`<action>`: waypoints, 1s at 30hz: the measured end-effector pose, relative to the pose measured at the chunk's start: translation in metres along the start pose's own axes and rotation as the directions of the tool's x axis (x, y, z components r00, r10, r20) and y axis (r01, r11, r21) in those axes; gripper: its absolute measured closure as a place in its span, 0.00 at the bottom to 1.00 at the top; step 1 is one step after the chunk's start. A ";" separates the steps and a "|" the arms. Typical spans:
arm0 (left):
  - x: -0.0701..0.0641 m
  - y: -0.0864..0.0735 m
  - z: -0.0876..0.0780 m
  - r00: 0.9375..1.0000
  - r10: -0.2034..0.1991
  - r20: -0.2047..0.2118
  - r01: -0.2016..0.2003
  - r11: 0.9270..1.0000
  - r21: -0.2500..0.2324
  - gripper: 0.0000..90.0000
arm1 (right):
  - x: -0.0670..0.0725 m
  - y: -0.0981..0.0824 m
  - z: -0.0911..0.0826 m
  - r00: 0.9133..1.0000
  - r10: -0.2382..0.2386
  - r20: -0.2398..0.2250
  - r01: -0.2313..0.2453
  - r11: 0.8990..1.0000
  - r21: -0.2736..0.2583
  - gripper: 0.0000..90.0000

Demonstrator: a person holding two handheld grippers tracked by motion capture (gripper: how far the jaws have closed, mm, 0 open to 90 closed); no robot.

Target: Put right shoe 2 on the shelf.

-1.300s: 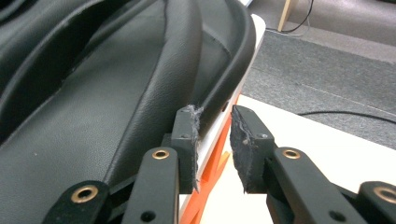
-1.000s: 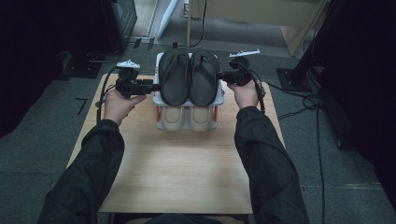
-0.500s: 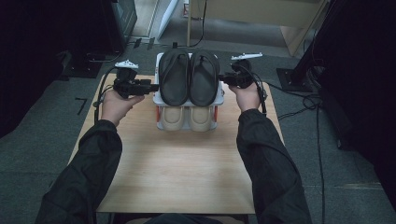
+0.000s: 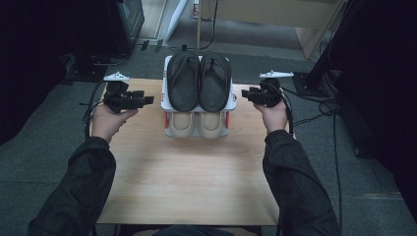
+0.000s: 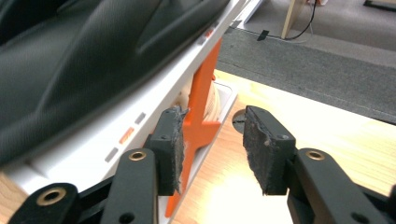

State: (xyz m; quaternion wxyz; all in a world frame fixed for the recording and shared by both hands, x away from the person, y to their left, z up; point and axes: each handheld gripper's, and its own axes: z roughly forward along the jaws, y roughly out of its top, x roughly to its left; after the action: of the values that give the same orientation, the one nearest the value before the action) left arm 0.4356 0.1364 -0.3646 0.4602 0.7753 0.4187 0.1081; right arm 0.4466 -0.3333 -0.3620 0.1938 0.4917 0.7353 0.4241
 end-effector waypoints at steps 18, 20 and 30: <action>-0.001 -0.046 0.012 1.000 -0.018 0.000 0.018 0.999 0.038 0.48 | 0.001 -0.055 0.000 0.999 -0.012 -0.033 0.013 1.000 0.017 0.62; 0.000 -0.049 0.012 1.000 -0.017 -0.002 0.017 0.999 0.038 0.47 | 0.002 -0.061 0.002 0.999 -0.015 -0.046 0.016 1.000 0.023 0.61; -0.001 -0.062 0.018 1.000 -0.004 -0.007 0.005 0.999 0.051 0.46 | 0.008 -0.093 0.010 0.997 -0.026 -0.078 0.030 0.999 0.045 0.61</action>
State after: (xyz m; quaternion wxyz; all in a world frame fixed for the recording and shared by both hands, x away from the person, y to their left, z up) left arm 0.4108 0.1390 -0.4244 0.4394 0.7855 0.4245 0.0990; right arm 0.3976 -0.3362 -0.4425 0.1598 0.4689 0.7586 0.4232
